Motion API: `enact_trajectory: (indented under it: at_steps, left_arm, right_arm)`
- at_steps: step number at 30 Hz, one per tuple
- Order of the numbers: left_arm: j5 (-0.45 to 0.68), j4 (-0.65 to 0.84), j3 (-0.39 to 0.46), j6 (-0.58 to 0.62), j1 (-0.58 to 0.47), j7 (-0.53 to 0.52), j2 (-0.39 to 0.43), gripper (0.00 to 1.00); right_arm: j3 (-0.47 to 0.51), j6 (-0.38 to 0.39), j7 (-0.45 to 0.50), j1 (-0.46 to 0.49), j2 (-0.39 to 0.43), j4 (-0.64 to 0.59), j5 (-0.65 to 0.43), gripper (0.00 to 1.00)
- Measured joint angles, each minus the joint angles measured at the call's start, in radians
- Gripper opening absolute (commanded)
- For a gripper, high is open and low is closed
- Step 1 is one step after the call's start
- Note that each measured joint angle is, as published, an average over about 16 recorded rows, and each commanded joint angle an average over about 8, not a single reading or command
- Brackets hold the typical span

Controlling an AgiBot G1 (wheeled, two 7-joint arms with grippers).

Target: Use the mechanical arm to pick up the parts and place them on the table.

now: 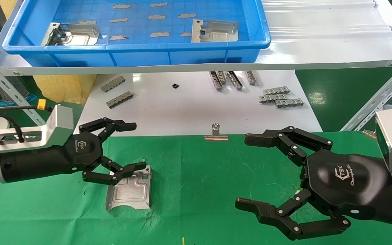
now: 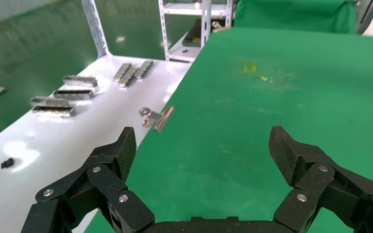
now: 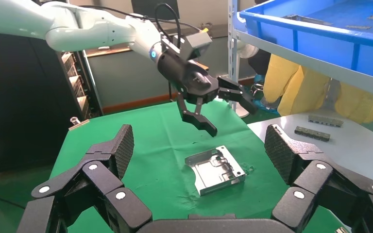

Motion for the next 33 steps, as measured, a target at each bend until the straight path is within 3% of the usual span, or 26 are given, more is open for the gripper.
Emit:
enact_trajectory:
  at_steps: [26,33]
  left_arm:
    - [-0.169,-0.573,-0.211,-0.041,0.275,-0.329,-0.176,1.0]
    - [-0.191,-0.65,-0.24,-0.047,0.312,-0.373,-0.2,1.0]
  right_arm:
    - [0.0,0.0,0.0,0.0,0.0,0.0,0.0,1.0]
    - [0.0,0.0,0.0,0.0,0.0,0.0,0.0,1.0]
